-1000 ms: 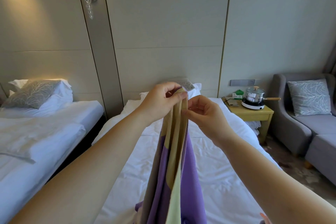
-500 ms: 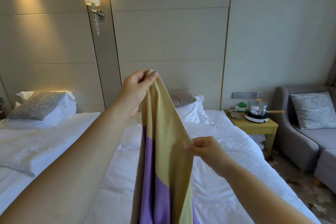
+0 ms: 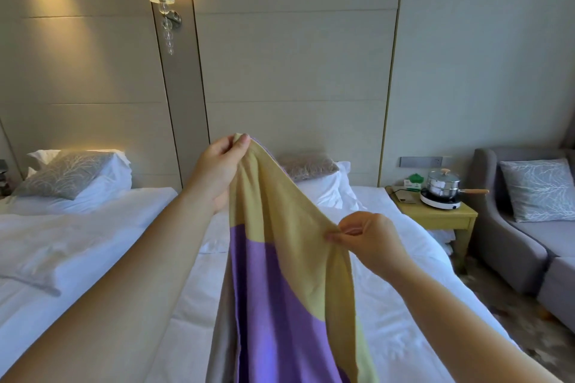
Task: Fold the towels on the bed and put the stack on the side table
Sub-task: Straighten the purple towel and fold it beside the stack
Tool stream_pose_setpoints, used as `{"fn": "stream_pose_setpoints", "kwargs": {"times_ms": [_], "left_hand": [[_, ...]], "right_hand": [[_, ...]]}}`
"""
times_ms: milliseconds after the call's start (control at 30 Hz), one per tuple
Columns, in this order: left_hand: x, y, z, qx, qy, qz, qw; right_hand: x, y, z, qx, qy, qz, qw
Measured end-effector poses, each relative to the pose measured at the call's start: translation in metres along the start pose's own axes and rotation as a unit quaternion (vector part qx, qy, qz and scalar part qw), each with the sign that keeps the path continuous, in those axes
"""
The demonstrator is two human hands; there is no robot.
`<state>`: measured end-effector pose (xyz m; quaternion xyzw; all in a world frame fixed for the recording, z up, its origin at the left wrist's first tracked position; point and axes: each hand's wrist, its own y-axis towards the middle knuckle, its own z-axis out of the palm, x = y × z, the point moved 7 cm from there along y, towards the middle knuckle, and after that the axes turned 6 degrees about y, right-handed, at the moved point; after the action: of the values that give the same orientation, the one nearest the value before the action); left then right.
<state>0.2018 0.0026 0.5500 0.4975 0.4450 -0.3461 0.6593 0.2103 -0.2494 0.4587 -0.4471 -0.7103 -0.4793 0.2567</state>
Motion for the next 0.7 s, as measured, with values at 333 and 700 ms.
{"fn": "stream_pose_setpoints", "kwargs": {"times_ms": [333, 700], "left_hand": [[-0.002, -0.006, 0.039, 0.059, -0.042, 0.002, 0.997], [-0.013, -0.005, 0.039, 0.072, -0.008, 0.050, 0.996]], "right_hand": [[-0.012, -0.024, 0.061, 0.159, 0.035, -0.001, 0.987], [0.006, -0.015, 0.065, 0.071, 0.046, -0.062, 0.994]]}}
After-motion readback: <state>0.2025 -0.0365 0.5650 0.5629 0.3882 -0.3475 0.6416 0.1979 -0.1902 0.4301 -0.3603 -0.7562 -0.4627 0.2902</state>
